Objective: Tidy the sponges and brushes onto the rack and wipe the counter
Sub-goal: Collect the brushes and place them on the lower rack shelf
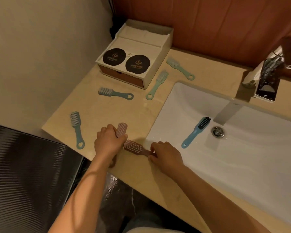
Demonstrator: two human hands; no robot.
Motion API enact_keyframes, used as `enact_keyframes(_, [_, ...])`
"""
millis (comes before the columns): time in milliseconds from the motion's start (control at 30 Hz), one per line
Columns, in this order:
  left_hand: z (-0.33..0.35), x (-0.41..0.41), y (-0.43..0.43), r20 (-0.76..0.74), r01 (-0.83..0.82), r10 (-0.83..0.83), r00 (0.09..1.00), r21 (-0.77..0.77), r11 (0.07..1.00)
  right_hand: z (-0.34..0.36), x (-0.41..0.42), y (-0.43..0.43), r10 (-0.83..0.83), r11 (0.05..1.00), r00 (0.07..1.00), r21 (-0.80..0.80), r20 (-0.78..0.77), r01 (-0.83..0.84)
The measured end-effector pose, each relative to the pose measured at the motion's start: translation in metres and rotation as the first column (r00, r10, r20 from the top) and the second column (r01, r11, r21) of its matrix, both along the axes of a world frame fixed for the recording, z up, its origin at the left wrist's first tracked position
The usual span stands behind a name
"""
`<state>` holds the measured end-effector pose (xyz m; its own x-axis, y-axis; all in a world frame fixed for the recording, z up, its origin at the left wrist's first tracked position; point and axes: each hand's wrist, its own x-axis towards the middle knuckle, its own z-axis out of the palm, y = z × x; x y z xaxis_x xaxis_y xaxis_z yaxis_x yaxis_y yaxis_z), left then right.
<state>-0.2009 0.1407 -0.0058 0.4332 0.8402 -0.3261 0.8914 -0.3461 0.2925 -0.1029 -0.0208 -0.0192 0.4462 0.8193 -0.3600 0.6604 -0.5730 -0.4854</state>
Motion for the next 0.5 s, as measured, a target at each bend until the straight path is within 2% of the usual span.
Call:
enact_keyframes(267, [-0.005, 0.003, 0.01, 0.031, -0.026, 0.027, 0.999, -0.024, 0.999, 0.005, 0.015, -0.01, -0.103, 0.987, 0.993, 0.12, -0.049, 0.109])
enact_keyframes(400, [-0.005, 0.0, 0.01, 0.118, -0.039, 0.045, 0.992, -0.059, 0.998, 0.005, 0.021, -0.023, -0.237, 0.933, 0.944, 0.218, -0.229, 0.287])
enact_keyframes(467, [-0.001, 0.001, 0.009, 0.208, -0.037, 0.054, 0.977, -0.082, 0.996, 0.005, 0.025, -0.03, -0.29, 0.876, 0.873, 0.258, -0.392, 0.407])
enact_keyframes(500, [0.002, 0.002, 0.007, 0.263, -0.037, 0.064, 0.963, -0.106, 0.994, 0.007, 0.027, -0.032, -0.325, 0.842, 0.809, 0.24, -0.49, 0.483])
